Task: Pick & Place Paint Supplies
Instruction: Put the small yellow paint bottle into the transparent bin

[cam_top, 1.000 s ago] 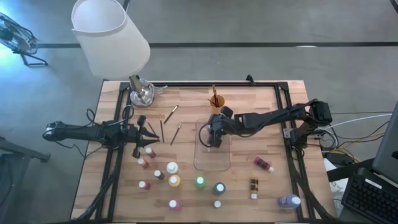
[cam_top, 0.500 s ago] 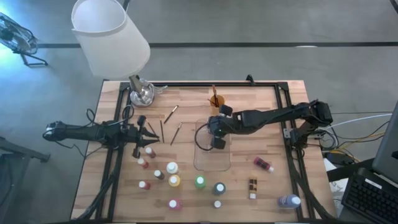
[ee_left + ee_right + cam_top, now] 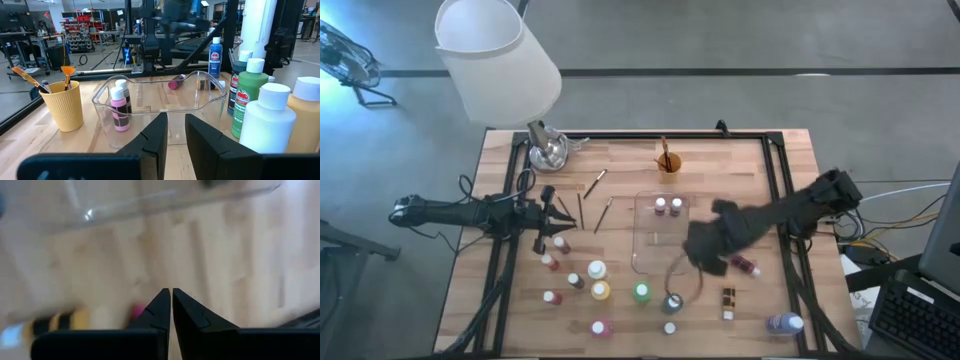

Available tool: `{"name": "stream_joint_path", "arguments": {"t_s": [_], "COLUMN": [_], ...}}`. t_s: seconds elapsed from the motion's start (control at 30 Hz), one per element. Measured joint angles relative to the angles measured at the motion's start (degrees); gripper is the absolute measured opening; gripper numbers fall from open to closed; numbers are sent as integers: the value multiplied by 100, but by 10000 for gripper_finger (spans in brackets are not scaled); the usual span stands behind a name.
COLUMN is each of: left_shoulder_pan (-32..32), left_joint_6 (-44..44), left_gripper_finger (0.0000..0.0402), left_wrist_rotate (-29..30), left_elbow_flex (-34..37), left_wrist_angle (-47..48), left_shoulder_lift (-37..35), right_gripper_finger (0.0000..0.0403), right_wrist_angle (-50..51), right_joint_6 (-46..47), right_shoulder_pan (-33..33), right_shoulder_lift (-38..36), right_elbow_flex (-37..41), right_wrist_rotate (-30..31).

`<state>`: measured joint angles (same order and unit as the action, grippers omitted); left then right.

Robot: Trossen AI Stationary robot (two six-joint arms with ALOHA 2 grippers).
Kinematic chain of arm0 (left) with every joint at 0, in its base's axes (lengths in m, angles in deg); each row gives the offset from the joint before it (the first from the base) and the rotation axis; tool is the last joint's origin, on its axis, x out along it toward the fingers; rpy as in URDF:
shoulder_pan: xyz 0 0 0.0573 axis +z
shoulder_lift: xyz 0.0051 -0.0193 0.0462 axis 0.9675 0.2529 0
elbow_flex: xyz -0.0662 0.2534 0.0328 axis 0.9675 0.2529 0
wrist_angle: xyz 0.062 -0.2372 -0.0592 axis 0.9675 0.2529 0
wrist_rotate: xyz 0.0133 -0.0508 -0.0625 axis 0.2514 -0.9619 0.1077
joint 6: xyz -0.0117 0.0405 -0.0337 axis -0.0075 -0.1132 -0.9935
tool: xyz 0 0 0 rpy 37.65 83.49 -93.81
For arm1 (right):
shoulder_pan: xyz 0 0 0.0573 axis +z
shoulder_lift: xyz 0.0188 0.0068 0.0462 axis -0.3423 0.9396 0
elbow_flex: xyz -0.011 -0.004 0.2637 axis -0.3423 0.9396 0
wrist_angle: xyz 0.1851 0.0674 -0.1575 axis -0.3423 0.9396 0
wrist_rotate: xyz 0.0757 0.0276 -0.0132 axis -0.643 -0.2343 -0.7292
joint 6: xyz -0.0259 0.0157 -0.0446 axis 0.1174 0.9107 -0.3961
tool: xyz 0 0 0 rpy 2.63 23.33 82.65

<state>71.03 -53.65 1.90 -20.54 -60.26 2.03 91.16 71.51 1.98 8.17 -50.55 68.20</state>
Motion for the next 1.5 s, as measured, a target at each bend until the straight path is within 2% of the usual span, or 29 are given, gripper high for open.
{"name": "stream_joint_path", "arguments": {"t_s": [0.23, 0.4, 0.73, 1.1, 1.27, 1.5], "left_shoulder_pan": [0, 1, 2, 1, 0, 1], "left_joint_6": [0, 0, 0, 0, 0, 0], "left_gripper_finger": [74, 74, 74, 74, 74, 74], "left_wrist_rotate": [0, 1, 2, 0, 0, 0], "left_elbow_flex": [0, 0, 0, 0, 0, 0], "left_wrist_angle": [0, -2, -2, -2, -1, -1], "left_shoulder_lift": [-2, -2, -2, -2, -2, -2], "right_gripper_finger": [35, 48, 75, 104, 130, 169], "right_wrist_angle": [303, 361, 180, -1368, -1881, -2478], "right_joint_6": [1553, 2478, 3919, 5148, 5787, 6763], "right_shoulder_pan": [1253, 1804, 2455, 3071, 3190, 3265], "right_shoulder_lift": [-22, -95, -171, -177, -177, -177], "right_elbow_flex": [49, 256, 646, 677, 752, 1273], "right_wrist_rotate": [-317, -315, -313, -104, 300, 619]}}
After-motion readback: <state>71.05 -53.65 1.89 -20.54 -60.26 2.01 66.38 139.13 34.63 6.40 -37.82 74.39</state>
